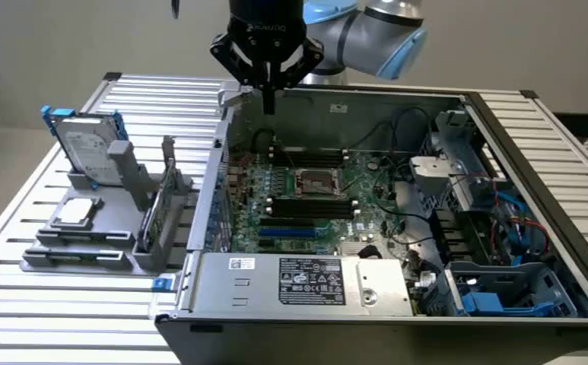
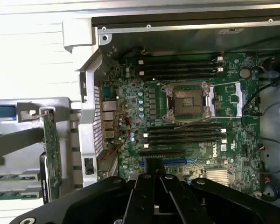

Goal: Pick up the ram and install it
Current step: 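Reach for the ram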

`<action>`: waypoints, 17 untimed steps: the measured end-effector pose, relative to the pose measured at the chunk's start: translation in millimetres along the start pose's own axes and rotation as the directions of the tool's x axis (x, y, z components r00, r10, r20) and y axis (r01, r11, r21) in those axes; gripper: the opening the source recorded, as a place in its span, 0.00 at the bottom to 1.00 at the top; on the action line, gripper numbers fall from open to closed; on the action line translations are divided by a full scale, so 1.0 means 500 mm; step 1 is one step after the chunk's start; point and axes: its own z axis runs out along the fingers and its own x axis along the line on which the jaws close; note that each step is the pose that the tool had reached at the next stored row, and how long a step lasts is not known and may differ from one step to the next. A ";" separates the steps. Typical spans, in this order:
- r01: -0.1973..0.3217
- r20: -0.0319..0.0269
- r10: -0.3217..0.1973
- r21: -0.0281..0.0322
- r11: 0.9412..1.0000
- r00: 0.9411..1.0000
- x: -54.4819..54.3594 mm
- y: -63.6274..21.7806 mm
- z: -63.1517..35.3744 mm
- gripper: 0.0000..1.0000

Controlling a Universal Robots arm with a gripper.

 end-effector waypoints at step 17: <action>0.001 -0.001 -0.001 0.000 1.000 1.000 0.045 -0.003 -0.001 0.11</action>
